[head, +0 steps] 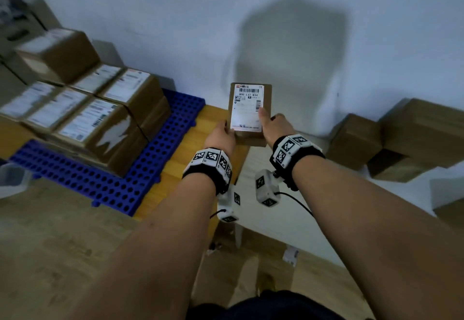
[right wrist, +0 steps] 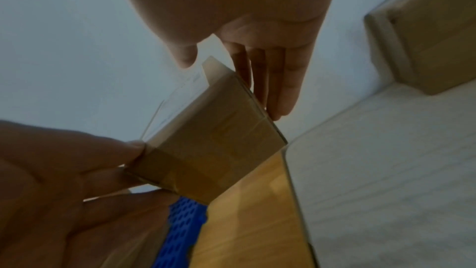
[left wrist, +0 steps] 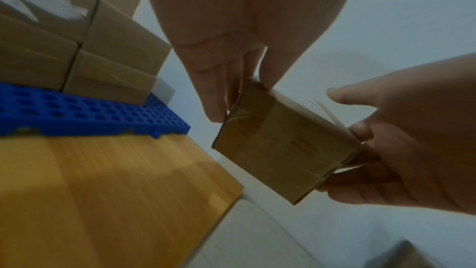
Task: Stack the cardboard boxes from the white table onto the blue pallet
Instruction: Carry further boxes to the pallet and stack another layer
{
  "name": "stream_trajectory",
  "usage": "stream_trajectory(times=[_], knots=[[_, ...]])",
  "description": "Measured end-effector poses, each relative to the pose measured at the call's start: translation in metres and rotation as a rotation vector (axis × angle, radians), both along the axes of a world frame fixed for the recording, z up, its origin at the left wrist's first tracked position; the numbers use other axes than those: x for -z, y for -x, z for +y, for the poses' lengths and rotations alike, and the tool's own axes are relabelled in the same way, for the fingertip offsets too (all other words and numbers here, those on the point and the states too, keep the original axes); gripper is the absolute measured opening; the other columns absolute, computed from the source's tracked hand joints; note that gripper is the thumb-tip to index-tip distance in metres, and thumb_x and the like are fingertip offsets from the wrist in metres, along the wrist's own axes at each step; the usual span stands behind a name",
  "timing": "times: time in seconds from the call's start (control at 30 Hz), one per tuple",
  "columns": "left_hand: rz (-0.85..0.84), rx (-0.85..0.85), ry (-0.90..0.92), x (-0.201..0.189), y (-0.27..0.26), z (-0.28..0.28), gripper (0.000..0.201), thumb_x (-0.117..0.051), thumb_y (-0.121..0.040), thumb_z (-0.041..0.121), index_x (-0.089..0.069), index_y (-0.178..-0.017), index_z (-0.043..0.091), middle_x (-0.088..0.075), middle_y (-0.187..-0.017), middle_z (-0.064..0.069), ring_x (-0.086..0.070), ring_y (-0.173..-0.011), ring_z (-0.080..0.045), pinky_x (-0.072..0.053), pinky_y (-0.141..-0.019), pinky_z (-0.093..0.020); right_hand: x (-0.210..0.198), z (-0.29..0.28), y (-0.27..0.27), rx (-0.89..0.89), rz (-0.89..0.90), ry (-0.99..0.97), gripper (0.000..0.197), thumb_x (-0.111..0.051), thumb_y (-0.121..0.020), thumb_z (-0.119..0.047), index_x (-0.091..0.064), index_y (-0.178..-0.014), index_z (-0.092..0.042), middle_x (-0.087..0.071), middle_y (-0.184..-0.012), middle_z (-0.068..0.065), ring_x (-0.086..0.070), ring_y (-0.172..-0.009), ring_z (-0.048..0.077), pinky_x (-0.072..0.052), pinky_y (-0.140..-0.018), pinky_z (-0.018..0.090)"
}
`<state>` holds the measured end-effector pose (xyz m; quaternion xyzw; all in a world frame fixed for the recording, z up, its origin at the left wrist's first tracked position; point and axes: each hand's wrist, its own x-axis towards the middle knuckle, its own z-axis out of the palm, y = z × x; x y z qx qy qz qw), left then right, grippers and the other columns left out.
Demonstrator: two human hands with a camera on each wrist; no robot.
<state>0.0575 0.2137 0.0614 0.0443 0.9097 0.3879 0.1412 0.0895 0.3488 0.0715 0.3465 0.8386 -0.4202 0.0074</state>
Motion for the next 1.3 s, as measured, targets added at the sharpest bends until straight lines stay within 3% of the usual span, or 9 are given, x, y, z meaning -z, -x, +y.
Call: stream_trajectory(times=[0.17, 0.4, 0.6, 0.7, 0.77, 0.83, 1.0, 1.13, 1.3], knots=[[0.152, 0.019, -0.001, -0.049, 0.026, -0.07, 0.039, -0.041, -0.101, 0.023, -0.044, -0.138, 0.014, -0.058, -0.13, -0.01, -0.057, -0.114, -0.029, -0.045, -0.089, -0.031, -0.034, -0.073, 0.027, 0.042, 0.136, 0.013, 0.064, -0.036, -0.095, -0.06, -0.043, -0.131, -0.008, -0.058, -0.127, 0.013, -0.06, -0.107, 0.031, -0.048, -0.085, 0.037], [0.273, 0.019, -0.024, -0.087, 0.056, -0.182, 0.037, -0.041, -0.1, 0.023, -0.046, -0.137, 0.017, -0.059, -0.129, -0.01, -0.056, -0.116, -0.031, -0.045, -0.096, -0.037, -0.063, -0.183, 0.07, 0.04, 0.271, 0.024, 0.059, -0.038, -0.096, -0.056, -0.045, -0.127, -0.006, -0.06, -0.124, 0.014, -0.06, -0.105, 0.032, -0.042, -0.076, 0.032], [0.26, -0.041, -0.021, -0.098, 0.091, -0.264, 0.04, -0.04, -0.1, 0.024, -0.044, -0.139, 0.019, -0.058, -0.132, -0.01, -0.056, -0.116, -0.031, -0.046, -0.095, -0.038, -0.075, -0.263, 0.104, -0.02, 0.267, 0.006, 0.053, -0.039, -0.097, -0.053, -0.046, -0.122, -0.007, -0.06, -0.122, 0.013, -0.059, -0.102, 0.031, -0.038, -0.073, 0.03], [0.249, -0.044, 0.01, -0.104, 0.112, -0.29, 0.042, -0.038, -0.1, 0.025, -0.042, -0.142, 0.019, -0.055, -0.136, -0.01, -0.053, -0.121, -0.031, -0.043, -0.099, -0.038, -0.079, -0.288, 0.122, -0.052, 0.246, 0.009, 0.049, -0.037, -0.099, -0.051, -0.047, -0.12, -0.008, -0.06, -0.113, 0.011, -0.056, -0.084, 0.024, -0.037, -0.068, 0.027], [0.227, -0.047, 0.028, -0.106, 0.128, -0.302, 0.043, -0.038, -0.1, 0.026, -0.042, -0.142, 0.018, -0.056, -0.135, -0.01, -0.053, -0.12, -0.031, -0.043, -0.099, -0.039, -0.081, -0.301, 0.135, -0.062, 0.23, 0.007, 0.047, -0.035, -0.099, -0.051, -0.048, -0.118, -0.009, -0.058, -0.101, 0.006, -0.051, -0.067, 0.015, -0.034, -0.054, 0.026], [0.21, -0.054, 0.029, -0.11, 0.145, -0.311, 0.042, -0.038, -0.1, 0.026, -0.043, -0.141, 0.017, -0.057, -0.133, -0.01, -0.054, -0.118, -0.031, -0.044, -0.099, -0.04, -0.083, -0.309, 0.152, -0.079, 0.23, 0.012, 0.047, -0.036, -0.099, -0.05, -0.048, -0.119, -0.01, -0.057, -0.099, 0.004, -0.05, -0.065, 0.013, -0.031, -0.049, 0.024], [0.214, -0.127, 0.013, -0.114, 0.186, -0.322, 0.035, -0.037, -0.1, 0.029, -0.05, -0.13, 0.017, -0.06, -0.125, -0.01, -0.058, -0.109, -0.031, -0.046, -0.091, -0.037, -0.088, -0.318, 0.2, -0.14, 0.227, -0.027, 0.046, -0.035, -0.099, -0.05, -0.052, -0.108, -0.009, -0.062, -0.104, 0.009, -0.057, -0.076, 0.021, -0.041, -0.063, 0.028], [0.185, -0.165, 0.03, -0.115, 0.215, -0.322, 0.034, -0.036, -0.101, 0.031, -0.05, -0.128, 0.016, -0.06, -0.125, -0.011, -0.058, -0.108, -0.03, -0.045, -0.087, -0.034, -0.086, -0.319, 0.234, -0.152, 0.214, -0.025, 0.051, -0.035, -0.098, -0.052, -0.056, -0.11, -0.007, -0.065, -0.107, 0.012, -0.061, -0.092, 0.03, -0.047, -0.078, 0.034], [0.174, -0.164, 0.097, -0.108, 0.243, -0.324, 0.041, -0.035, -0.102, 0.033, -0.045, -0.136, 0.013, -0.056, -0.132, -0.011, -0.054, -0.118, -0.03, -0.043, -0.096, -0.037, -0.076, -0.322, 0.268, -0.147, 0.192, -0.017, 0.053, -0.036, -0.097, -0.053, -0.059, -0.109, -0.007, -0.067, -0.106, 0.012, -0.063, -0.093, 0.03, -0.046, -0.075, 0.033]])
